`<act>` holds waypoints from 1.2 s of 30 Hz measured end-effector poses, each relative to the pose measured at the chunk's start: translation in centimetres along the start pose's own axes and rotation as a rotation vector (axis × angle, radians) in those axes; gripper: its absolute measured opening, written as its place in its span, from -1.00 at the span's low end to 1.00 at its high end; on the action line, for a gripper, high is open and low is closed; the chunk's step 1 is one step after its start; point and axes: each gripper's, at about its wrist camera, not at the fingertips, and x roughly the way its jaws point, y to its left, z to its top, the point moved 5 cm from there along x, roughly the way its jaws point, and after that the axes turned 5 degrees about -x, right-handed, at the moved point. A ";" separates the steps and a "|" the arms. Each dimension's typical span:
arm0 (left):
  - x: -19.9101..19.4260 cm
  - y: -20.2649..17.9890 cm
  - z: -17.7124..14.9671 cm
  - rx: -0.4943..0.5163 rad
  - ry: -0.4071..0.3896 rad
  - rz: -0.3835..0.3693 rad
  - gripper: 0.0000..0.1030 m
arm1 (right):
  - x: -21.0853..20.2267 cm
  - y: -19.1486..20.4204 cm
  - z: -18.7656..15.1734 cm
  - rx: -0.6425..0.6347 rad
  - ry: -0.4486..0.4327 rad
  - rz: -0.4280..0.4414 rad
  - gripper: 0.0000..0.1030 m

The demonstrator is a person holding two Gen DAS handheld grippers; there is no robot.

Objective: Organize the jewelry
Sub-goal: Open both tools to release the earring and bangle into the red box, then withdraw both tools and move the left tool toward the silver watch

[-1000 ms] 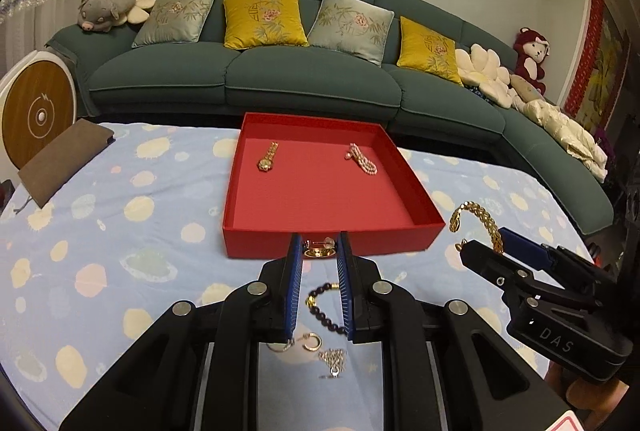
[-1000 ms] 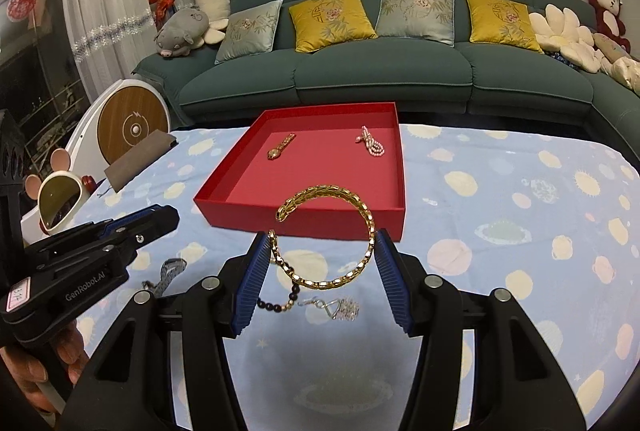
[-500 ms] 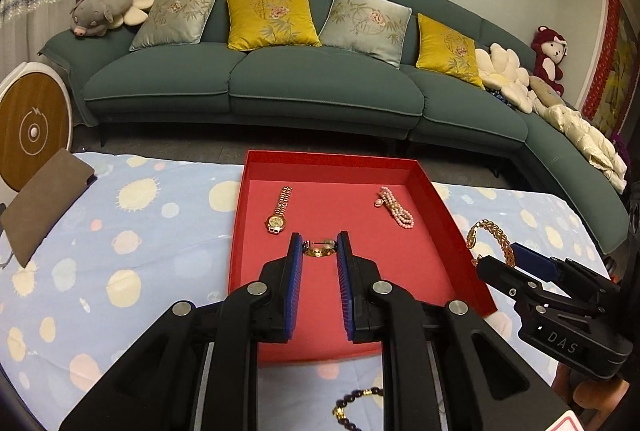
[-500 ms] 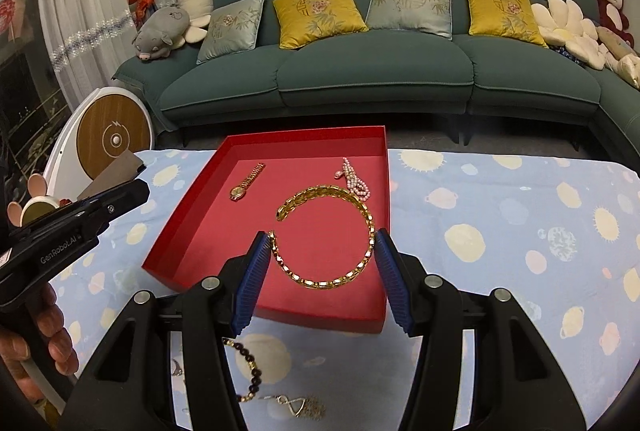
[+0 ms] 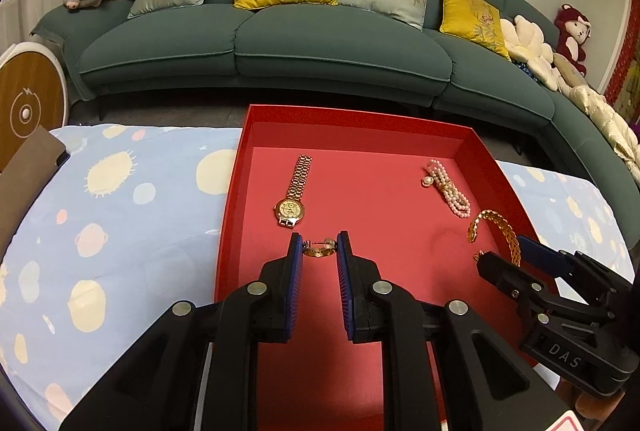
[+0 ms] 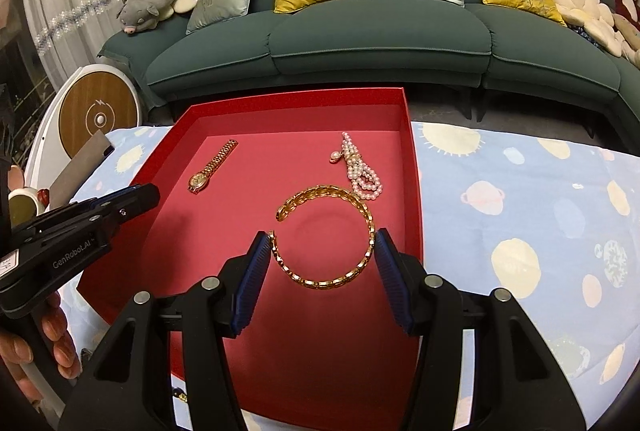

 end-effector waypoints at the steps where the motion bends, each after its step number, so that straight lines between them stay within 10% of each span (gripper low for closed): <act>1: 0.1 -0.1 -0.1 0.007 0.001 0.004 -0.72 | 0.2 0.1 0.1 -0.003 -0.003 -0.001 0.01; 10: 0.1 1.2 0.3 -0.017 0.010 0.036 -0.37 | 0.3 0.6 0.9 -0.035 -0.019 -0.031 0.07; 20: -11.2 3.1 0.3 -0.034 -0.149 0.040 -0.07 | -12.1 -1.1 1.8 0.023 -0.166 -0.023 0.18; 27: -16.6 5.3 -5.1 -0.094 -0.145 0.023 -0.06 | -18.9 -1.0 -4.4 0.071 -0.188 -0.032 0.23; 36: -17.2 5.3 -11.8 -0.080 -0.068 0.015 -0.06 | -18.1 2.7 -10.3 0.007 -0.090 -0.003 0.23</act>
